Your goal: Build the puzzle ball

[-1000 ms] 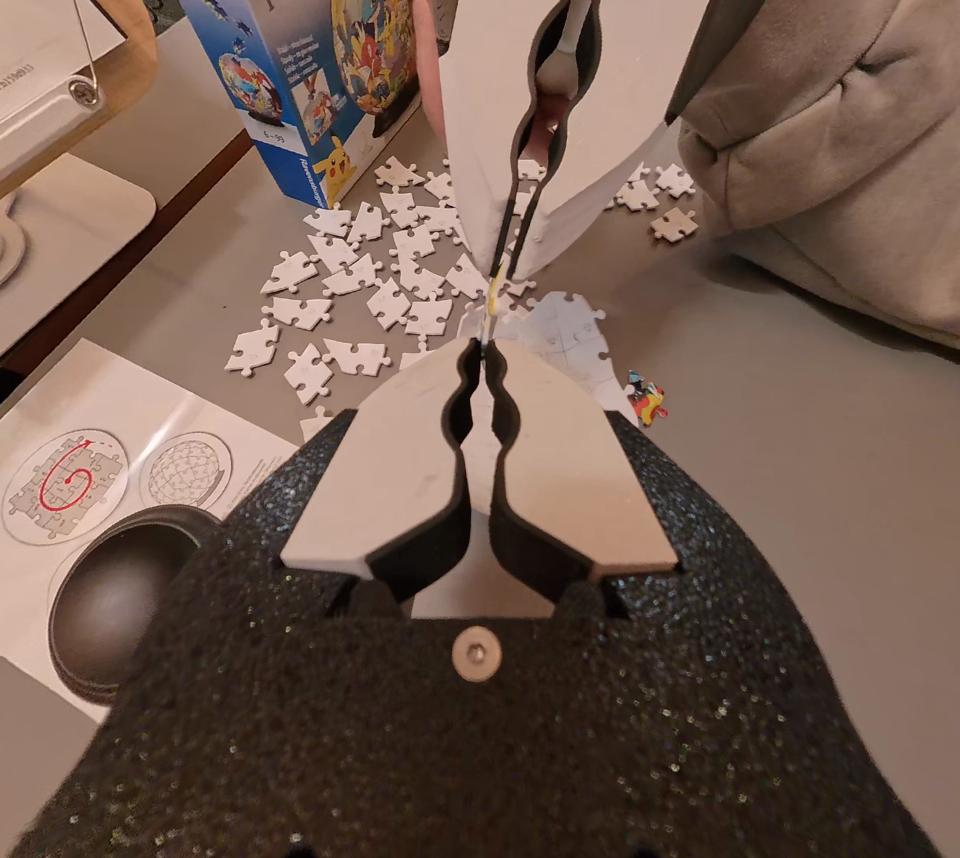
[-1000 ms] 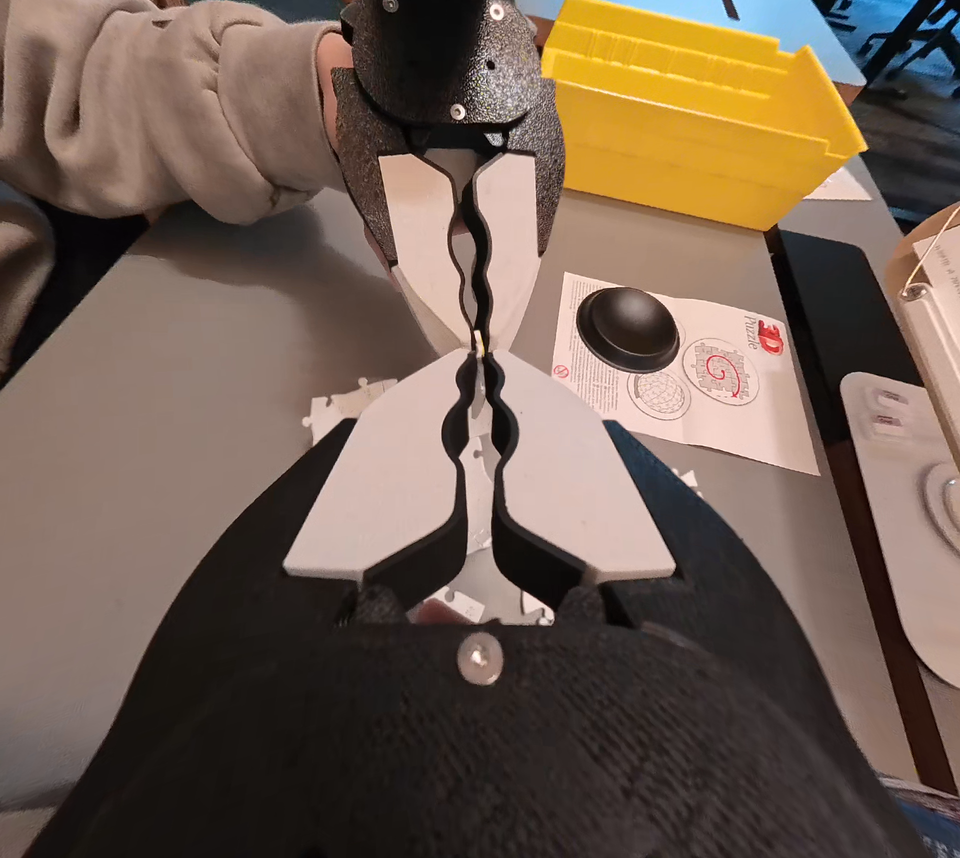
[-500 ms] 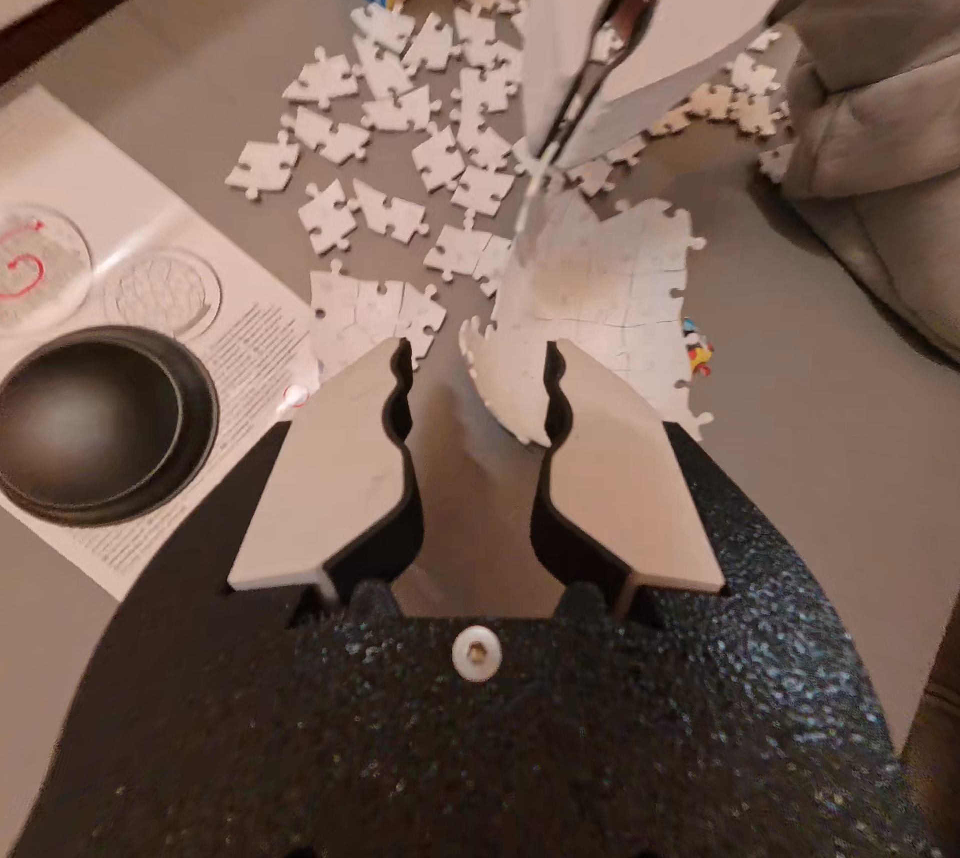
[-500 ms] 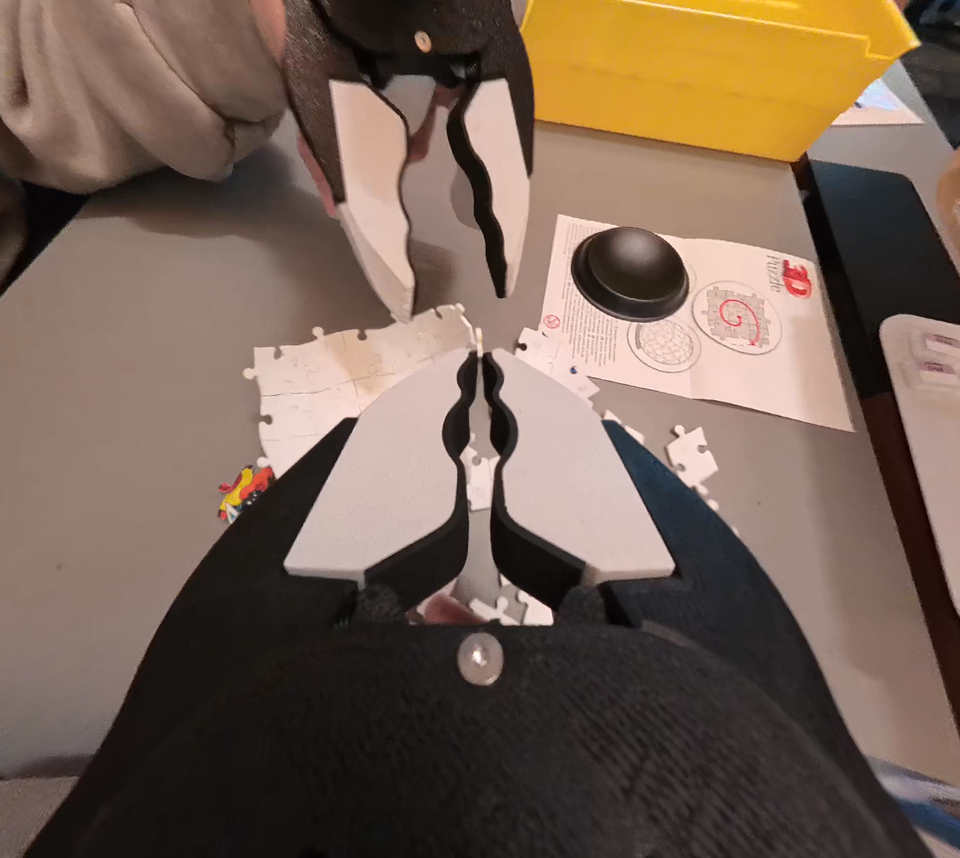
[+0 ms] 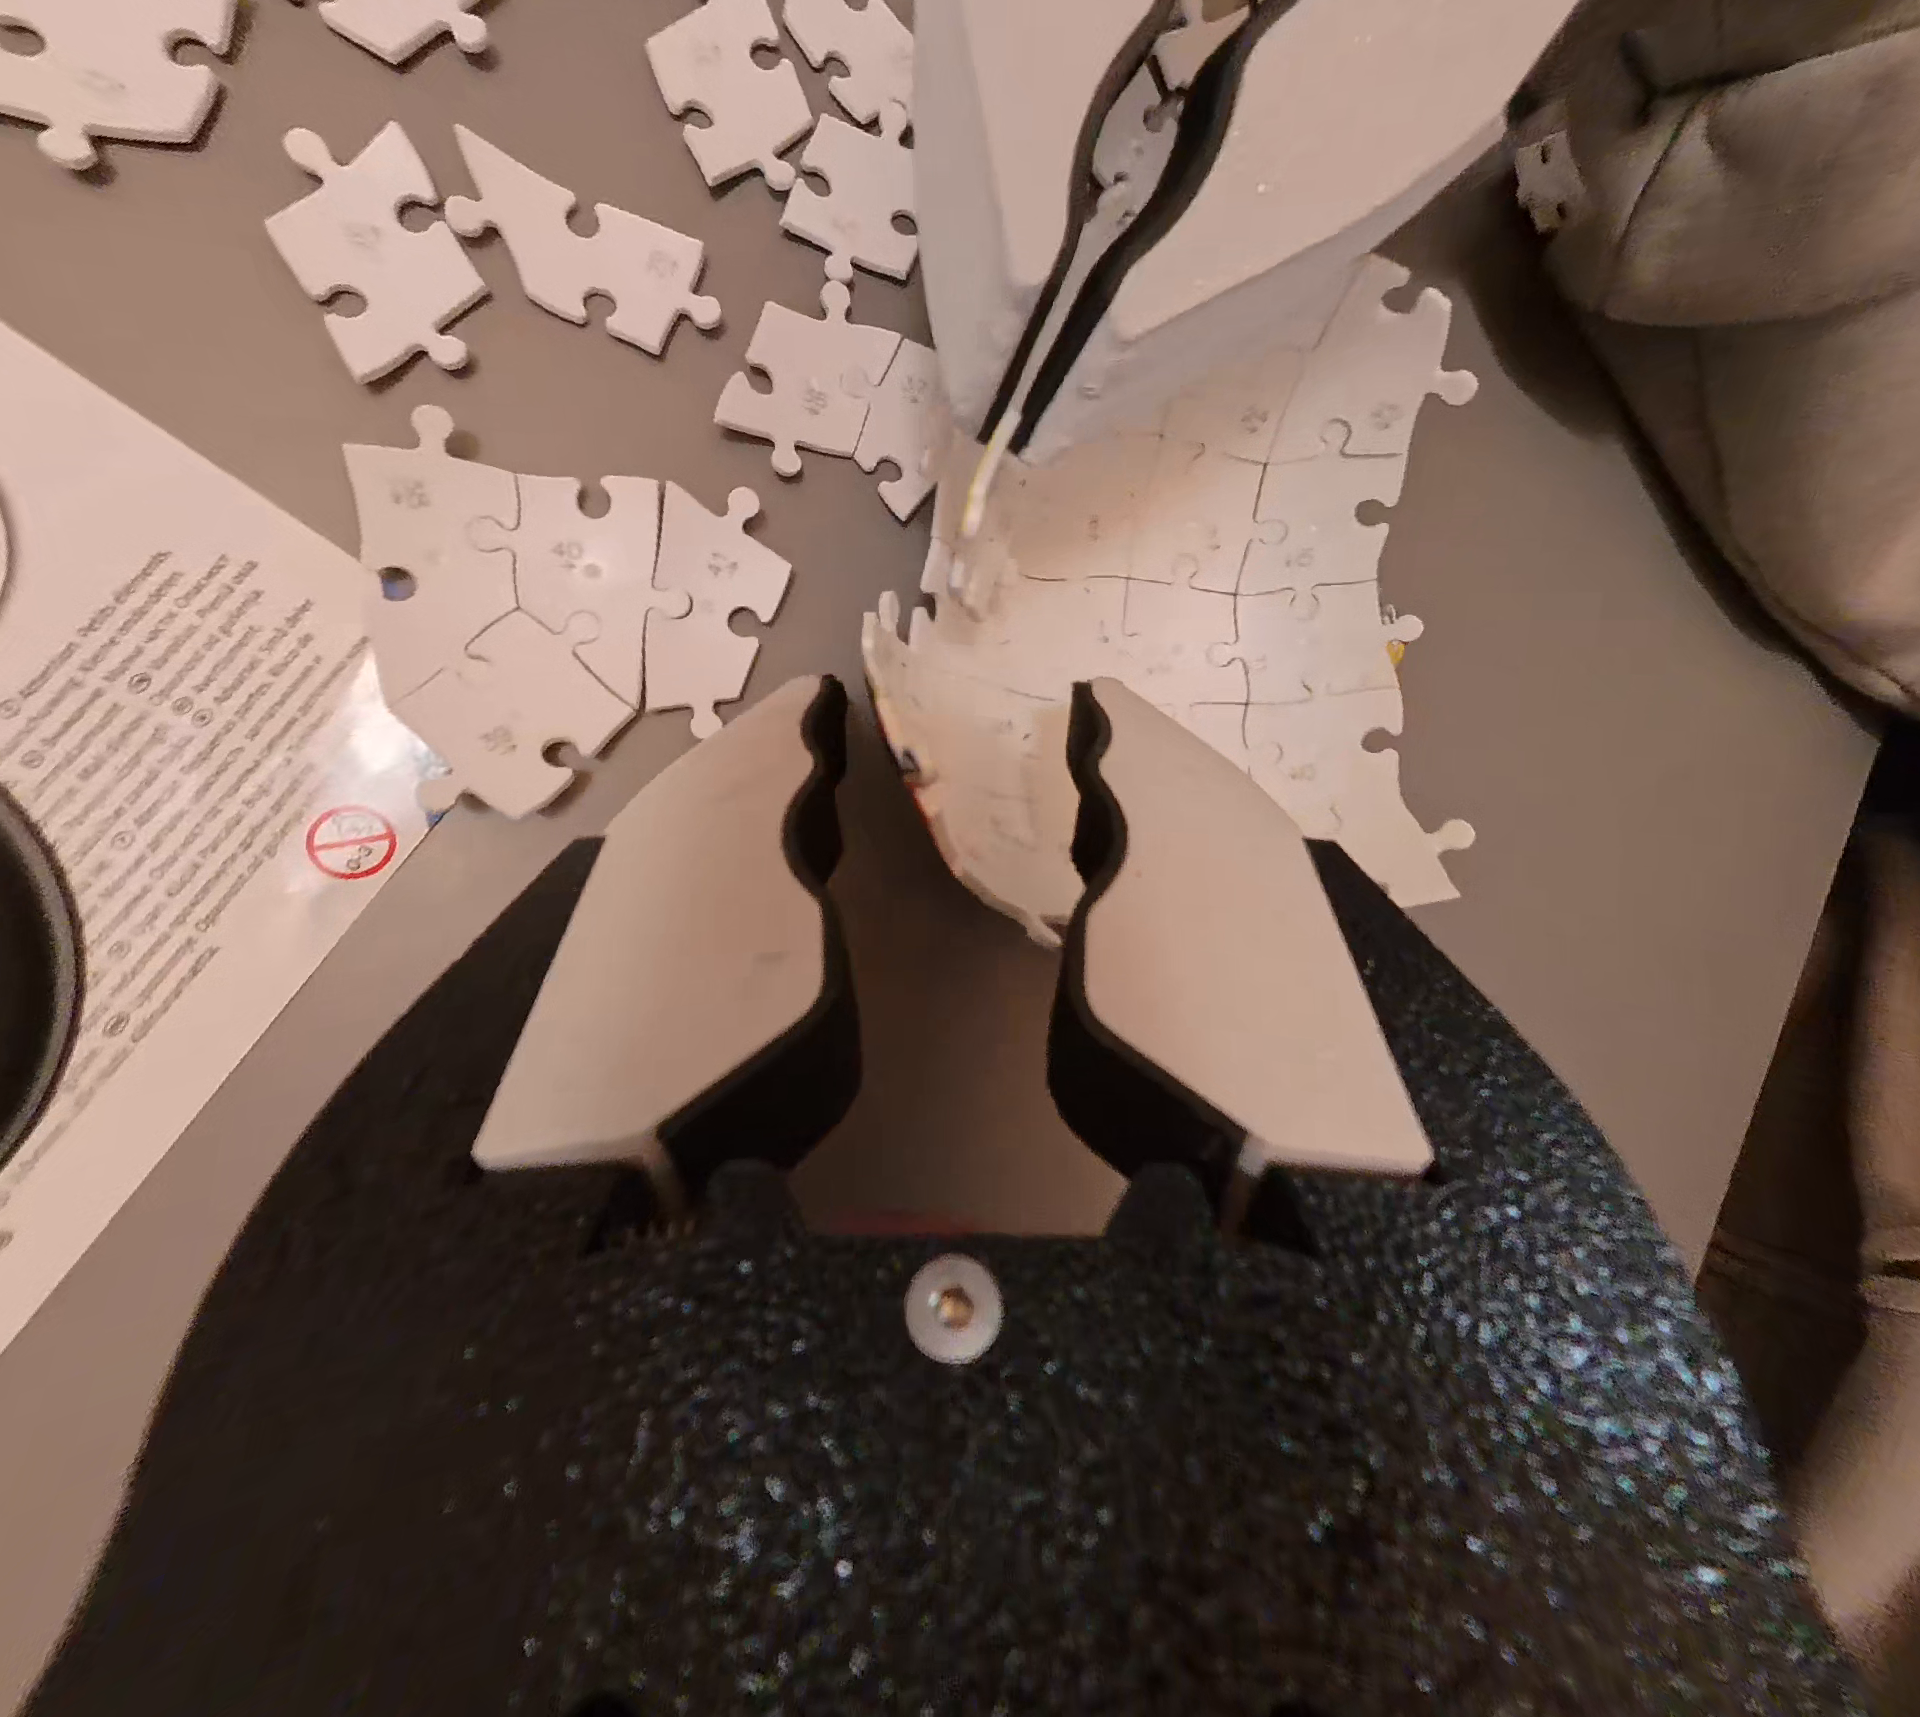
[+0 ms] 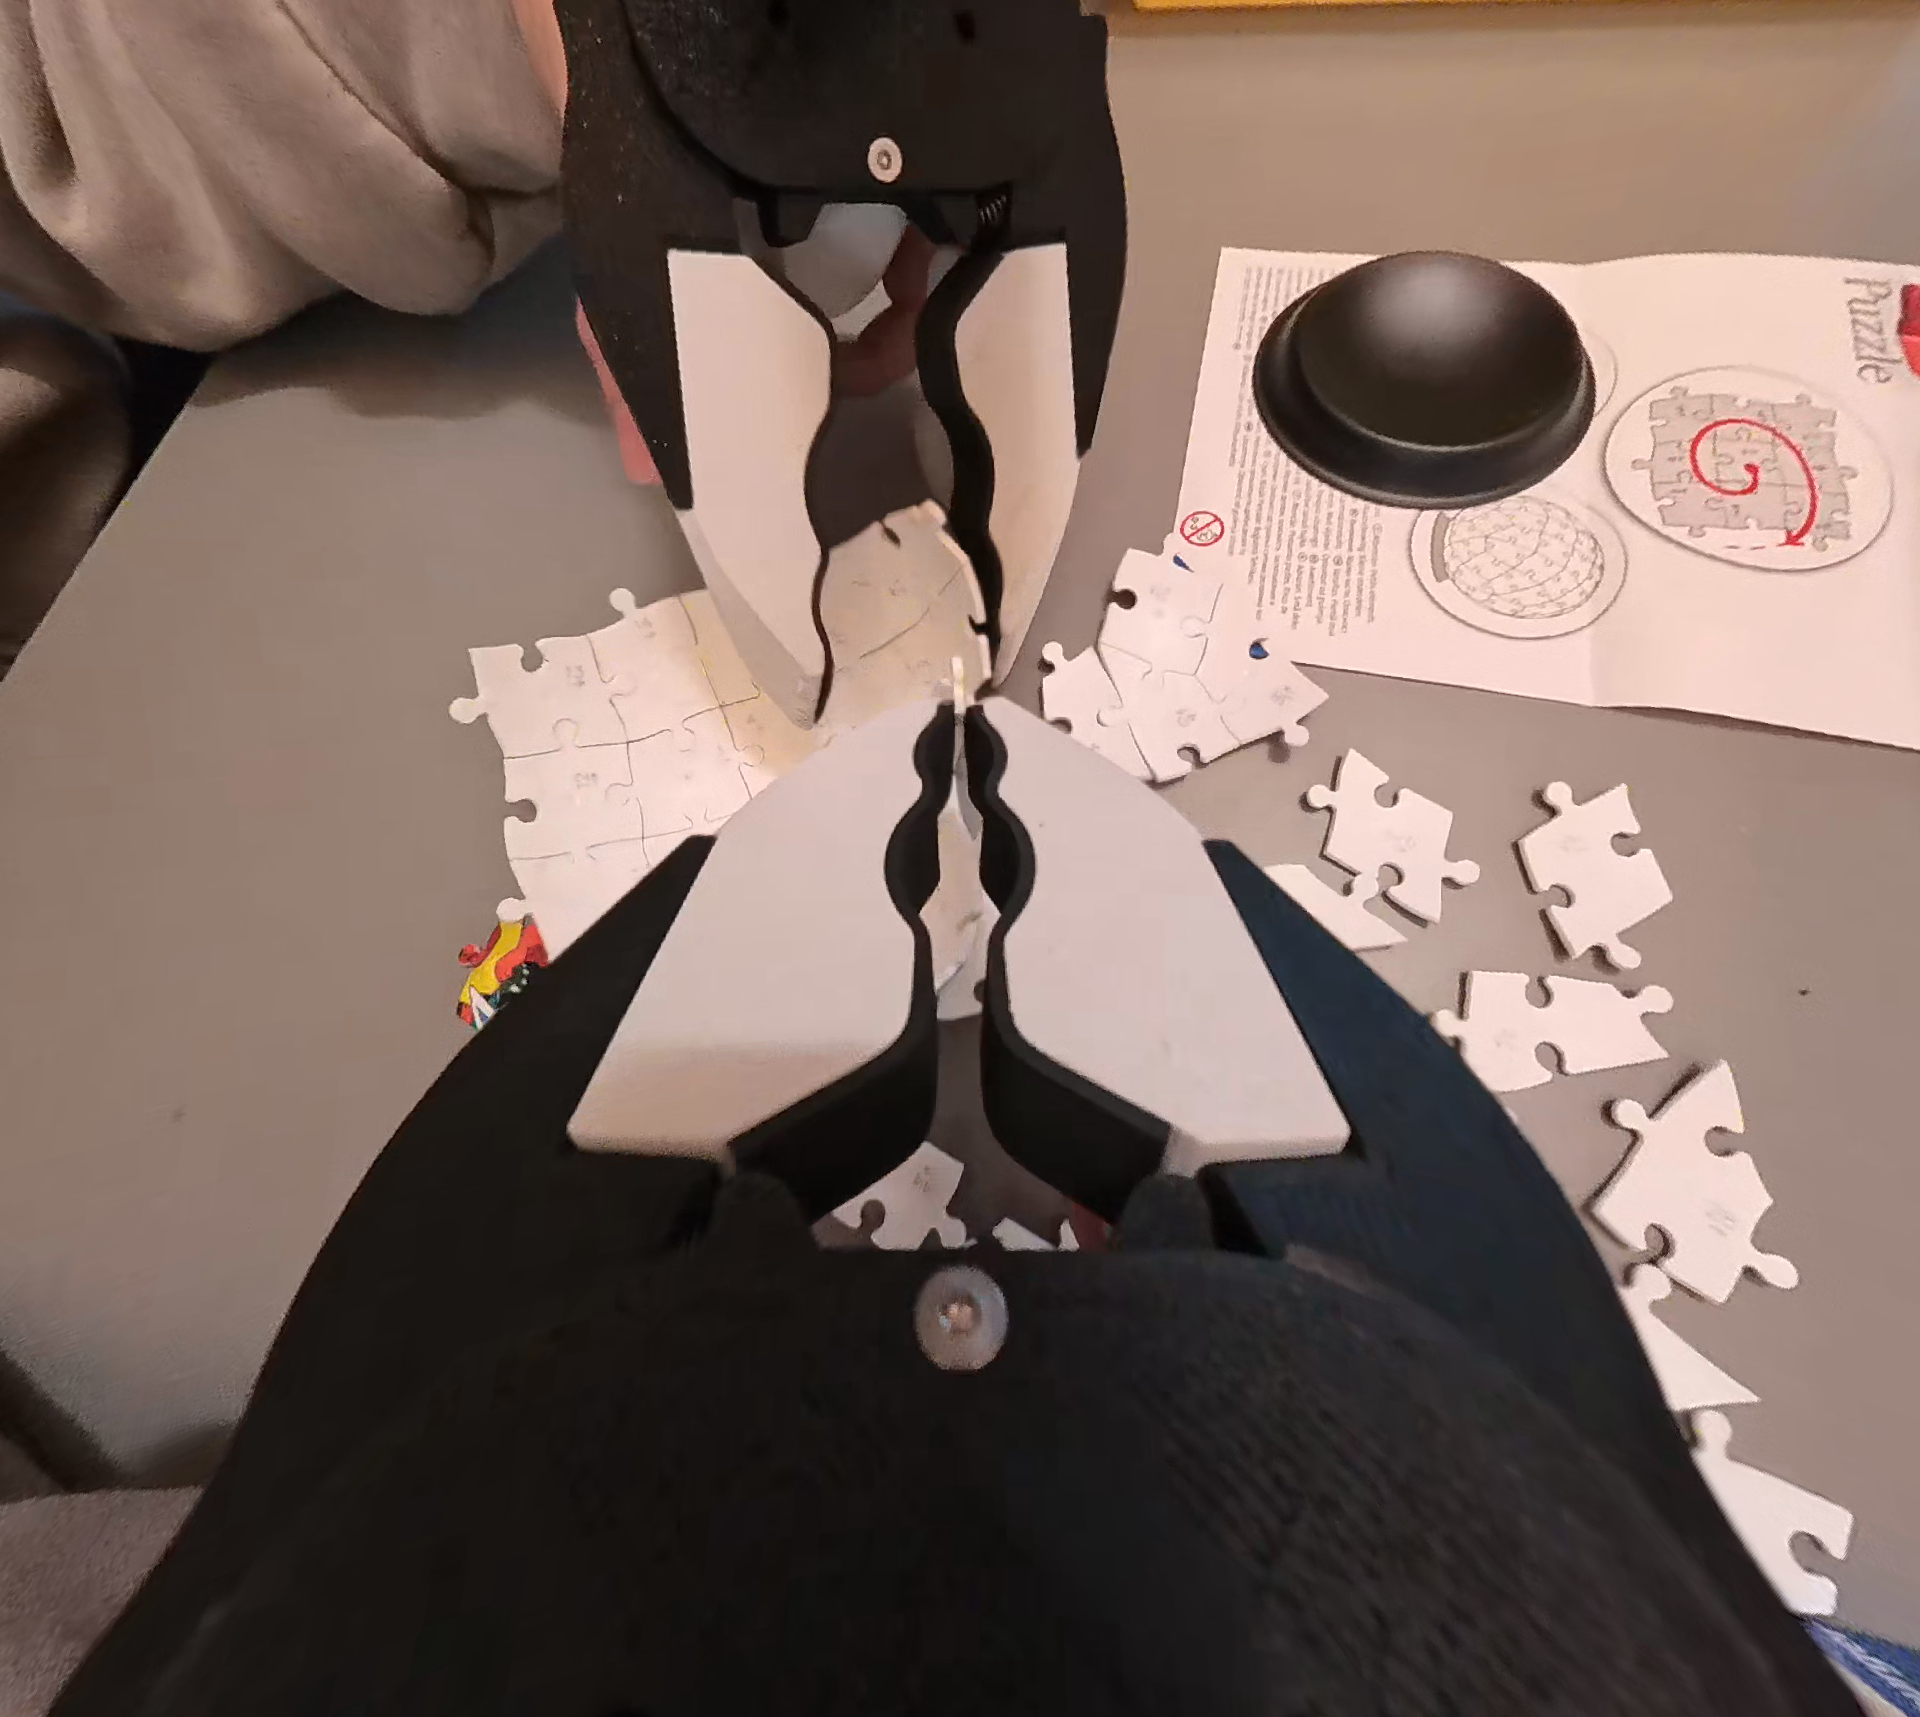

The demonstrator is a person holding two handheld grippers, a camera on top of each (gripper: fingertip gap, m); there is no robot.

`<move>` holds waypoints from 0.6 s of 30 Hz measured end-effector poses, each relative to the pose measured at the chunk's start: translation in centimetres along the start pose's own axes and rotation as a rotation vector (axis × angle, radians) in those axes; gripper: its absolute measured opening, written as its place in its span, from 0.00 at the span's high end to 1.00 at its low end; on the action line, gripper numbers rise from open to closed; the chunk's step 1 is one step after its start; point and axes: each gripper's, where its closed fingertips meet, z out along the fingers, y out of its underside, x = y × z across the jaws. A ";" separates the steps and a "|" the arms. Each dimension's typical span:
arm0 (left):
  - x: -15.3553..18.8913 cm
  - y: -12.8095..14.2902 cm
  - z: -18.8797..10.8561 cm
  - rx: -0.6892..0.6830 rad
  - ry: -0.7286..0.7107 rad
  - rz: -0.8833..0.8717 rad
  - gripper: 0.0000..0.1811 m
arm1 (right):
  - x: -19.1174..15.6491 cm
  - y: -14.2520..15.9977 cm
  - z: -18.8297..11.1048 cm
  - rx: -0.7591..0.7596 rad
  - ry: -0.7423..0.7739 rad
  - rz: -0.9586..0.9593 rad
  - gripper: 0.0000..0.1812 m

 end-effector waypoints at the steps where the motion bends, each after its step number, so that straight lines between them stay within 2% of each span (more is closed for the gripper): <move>1: -0.1 0.0 0.1 -0.005 0.006 -0.005 0.78 | 0.1 0.1 0.1 -0.004 0.004 0.003 0.99; 7: -0.1 0.1 0.4 -0.020 0.064 -0.041 0.78 | 0.2 0.1 0.6 0.005 -0.003 -0.002 0.99; 10: 0.0 0.0 0.6 -0.021 0.085 -0.036 0.82 | 0.4 0.3 0.7 0.007 -0.002 -0.006 0.99; 18: 0.1 -0.9 0.6 0.027 0.121 -0.031 0.87 | 0.3 0.3 0.9 0.006 -0.016 0.005 0.99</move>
